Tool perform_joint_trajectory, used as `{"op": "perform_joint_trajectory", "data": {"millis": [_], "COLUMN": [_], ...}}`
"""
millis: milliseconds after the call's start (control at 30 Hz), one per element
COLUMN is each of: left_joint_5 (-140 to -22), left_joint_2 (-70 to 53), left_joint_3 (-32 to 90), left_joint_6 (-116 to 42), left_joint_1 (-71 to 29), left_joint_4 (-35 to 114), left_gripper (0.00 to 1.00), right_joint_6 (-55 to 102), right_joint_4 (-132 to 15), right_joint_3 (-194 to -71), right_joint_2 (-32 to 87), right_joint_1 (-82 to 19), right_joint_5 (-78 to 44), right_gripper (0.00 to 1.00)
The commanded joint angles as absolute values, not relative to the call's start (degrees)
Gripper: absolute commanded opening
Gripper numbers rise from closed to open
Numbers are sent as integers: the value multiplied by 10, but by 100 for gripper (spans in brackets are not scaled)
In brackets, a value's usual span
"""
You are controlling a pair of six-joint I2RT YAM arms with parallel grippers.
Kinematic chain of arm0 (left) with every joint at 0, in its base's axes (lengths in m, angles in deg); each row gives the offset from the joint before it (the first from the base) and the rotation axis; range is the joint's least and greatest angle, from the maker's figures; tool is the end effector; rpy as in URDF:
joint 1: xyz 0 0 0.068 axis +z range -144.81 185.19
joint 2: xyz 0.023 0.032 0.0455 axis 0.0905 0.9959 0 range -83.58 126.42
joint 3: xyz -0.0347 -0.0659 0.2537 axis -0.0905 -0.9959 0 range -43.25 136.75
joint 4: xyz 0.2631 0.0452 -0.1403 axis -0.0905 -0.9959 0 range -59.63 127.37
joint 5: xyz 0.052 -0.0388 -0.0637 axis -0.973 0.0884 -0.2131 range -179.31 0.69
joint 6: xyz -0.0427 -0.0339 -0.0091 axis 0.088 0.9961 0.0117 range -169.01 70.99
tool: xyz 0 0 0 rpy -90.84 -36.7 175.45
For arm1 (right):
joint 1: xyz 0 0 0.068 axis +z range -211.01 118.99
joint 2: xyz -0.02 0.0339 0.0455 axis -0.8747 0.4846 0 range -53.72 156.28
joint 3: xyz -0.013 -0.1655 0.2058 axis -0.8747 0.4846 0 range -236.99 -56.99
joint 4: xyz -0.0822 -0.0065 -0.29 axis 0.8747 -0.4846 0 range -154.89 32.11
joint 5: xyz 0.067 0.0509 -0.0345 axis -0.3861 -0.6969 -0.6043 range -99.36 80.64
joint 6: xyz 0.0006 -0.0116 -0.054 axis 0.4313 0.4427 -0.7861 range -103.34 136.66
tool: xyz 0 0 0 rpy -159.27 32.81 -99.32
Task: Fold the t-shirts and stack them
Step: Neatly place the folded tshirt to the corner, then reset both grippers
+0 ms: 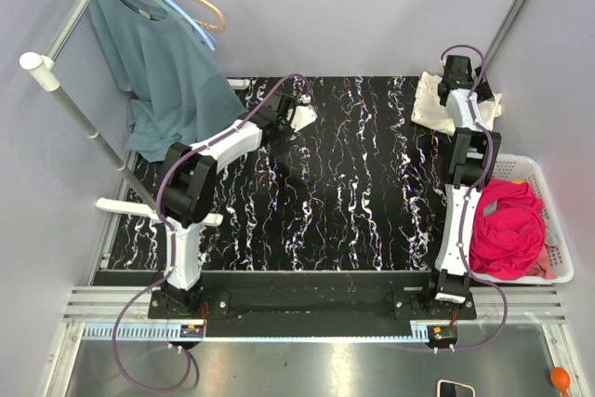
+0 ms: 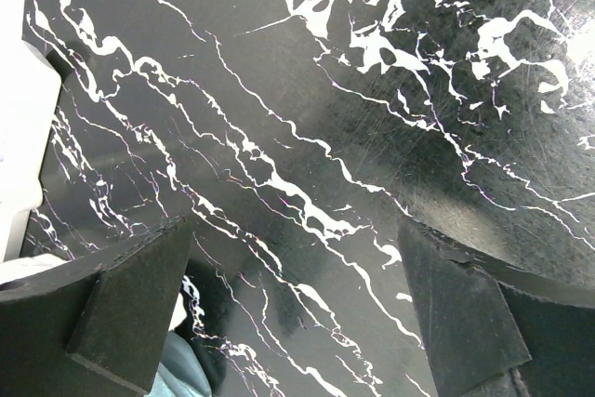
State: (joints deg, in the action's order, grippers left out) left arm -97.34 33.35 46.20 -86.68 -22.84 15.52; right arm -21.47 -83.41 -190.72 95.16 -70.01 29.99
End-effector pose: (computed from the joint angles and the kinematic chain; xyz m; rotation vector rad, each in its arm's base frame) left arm 0.4357 -0.2259 0.1773 1.2675 2.0797 0.2461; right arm 0.5985 -0.1190 0.1611 -0.2170 2.3659 -1.1989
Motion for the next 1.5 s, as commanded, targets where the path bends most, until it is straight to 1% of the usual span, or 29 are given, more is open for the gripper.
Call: {"op": "perform_joint_trajectory", "data": {"millis": [0, 233, 367, 467, 500, 567, 600, 700, 767, 800, 833, 1067, 1133, 1200, 1300, 1467], "left_joint_5": [-985, -984, -986, -989, -989, -988, -986, -970, -975, -980, -990, -1082, -1088, -1099, -1108, -1107], "left_joint_2": [320, 311, 309, 304, 301, 295, 284, 246, 224, 205, 196, 129, 101, 72, 41, 0], "left_joint_3": [461, 453, 451, 448, 444, 438, 429, 392, 374, 361, 358, 353, 354, 354, 357, 335], "left_joint_6": [-871, -868, -868, -869, -869, -866, -858, -838, -814, -803, -793, -699, -686, -670, -641, -619], "left_joint_1": [-229, -229, -230, -229, -229, -229, -230, -229, -230, -230, -230, -228, -227, -226, -221, -216], "left_joint_4": [171, 177, 177, 179, 179, 182, 185, 207, 239, 248, 262, 259, 254, 251, 241, 194], "left_gripper": [99, 99, 99, 99, 99, 99, 99, 99, 99, 99, 99, 99, 99, 99, 99, 99], "right_joint_6": [-206, -179, -156, -110, -96, -59, -47, -8, 12, 15, 17, 28, 31, 31, 33, 34], "right_joint_4": [-793, -791, -812, -843, -851, -868, -870, -867, -868, -867, -865, -863, -863, -864, -863, -897], "right_joint_3": [-1884, -1810, -1817, -1821, -1819, -1792, -1778, -1713, -1668, -1650, -1614, -1469, -1429, -1407, -1375, -1367], "right_joint_2": [864, 807, 816, 817, 807, 787, 759, 694, 658, 620, 601, 440, 382, 327, 274, 249], "right_joint_1": [-699, -699, -698, -699, -700, -700, -700, -700, -699, -699, -697, -695, -695, -695, -695, -695], "right_joint_5": [314, 271, 241, 192, 142, 90, 38, -54, -88, -120, -130, -181, -202, -219, -237, -271], "right_gripper": [93, 95, 98, 99, 99, 100, 100, 100, 100, 100, 100, 100, 99, 100, 100, 100]}}
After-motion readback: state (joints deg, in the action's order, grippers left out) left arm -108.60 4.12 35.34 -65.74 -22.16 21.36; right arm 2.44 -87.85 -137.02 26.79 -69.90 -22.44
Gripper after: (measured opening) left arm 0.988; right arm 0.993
